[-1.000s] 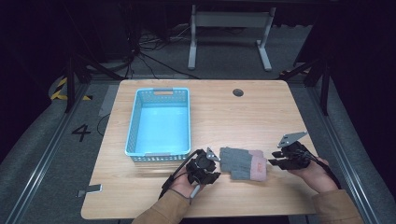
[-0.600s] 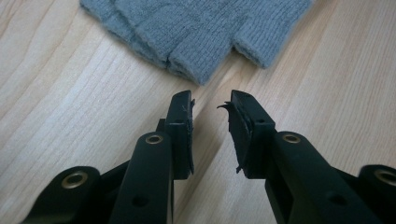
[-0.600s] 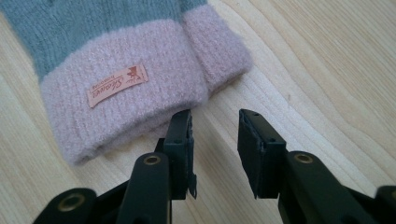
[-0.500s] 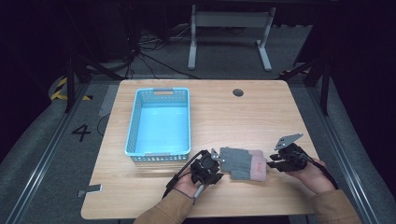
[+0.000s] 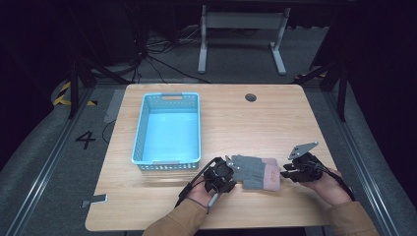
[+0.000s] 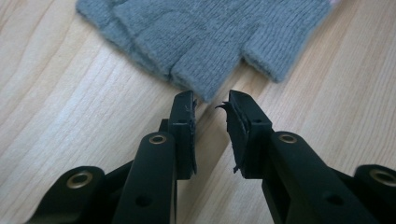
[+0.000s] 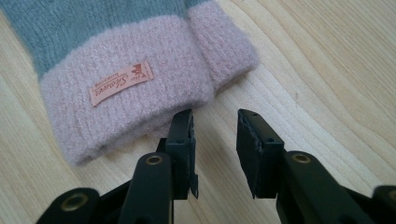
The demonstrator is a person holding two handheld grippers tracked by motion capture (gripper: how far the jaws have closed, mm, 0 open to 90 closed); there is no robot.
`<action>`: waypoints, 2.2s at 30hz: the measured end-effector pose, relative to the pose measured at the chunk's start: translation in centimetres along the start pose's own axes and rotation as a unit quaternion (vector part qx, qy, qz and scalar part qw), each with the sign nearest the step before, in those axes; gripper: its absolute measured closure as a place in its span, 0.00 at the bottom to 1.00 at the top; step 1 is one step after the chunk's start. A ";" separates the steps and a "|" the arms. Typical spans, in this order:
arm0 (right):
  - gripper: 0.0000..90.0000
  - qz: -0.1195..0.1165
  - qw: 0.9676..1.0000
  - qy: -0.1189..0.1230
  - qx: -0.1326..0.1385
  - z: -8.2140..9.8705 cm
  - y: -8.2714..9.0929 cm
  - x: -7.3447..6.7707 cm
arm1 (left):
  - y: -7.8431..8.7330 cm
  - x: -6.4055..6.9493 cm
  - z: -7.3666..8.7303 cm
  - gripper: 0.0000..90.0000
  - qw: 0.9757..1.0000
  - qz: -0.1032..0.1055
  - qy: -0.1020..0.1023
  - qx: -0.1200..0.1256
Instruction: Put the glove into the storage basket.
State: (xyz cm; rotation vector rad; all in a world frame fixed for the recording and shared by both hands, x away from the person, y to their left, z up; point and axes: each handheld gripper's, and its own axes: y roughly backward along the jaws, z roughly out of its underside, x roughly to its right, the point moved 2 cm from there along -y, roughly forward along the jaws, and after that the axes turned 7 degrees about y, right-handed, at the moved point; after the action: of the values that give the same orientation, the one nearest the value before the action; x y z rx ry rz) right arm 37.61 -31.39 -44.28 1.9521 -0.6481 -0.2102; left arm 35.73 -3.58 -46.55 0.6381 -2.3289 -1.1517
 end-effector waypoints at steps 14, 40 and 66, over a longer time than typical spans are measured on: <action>0.80 -0.003 1.000 0.022 0.012 -0.8 0.1 -0.8 | -0.4 0.2 -0.4 0.93 1.000 -0.006 0.002 0.003; 0.96 0.051 0.997 0.015 0.056 -3.1 1.8 0.3 | 1.9 1.3 -0.6 0.98 0.999 -0.005 -0.011 0.045; 0.73 0.068 0.996 -0.020 0.052 -1.3 1.1 2.3 | 2.0 0.8 -0.4 0.65 0.999 0.015 0.000 0.052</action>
State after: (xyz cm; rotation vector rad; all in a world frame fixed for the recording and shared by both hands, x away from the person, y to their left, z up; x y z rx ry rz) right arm 39.71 -32.02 -42.39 1.9976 -0.8290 -0.1345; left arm 34.93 -3.27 -44.52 0.6389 -2.4024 -1.0221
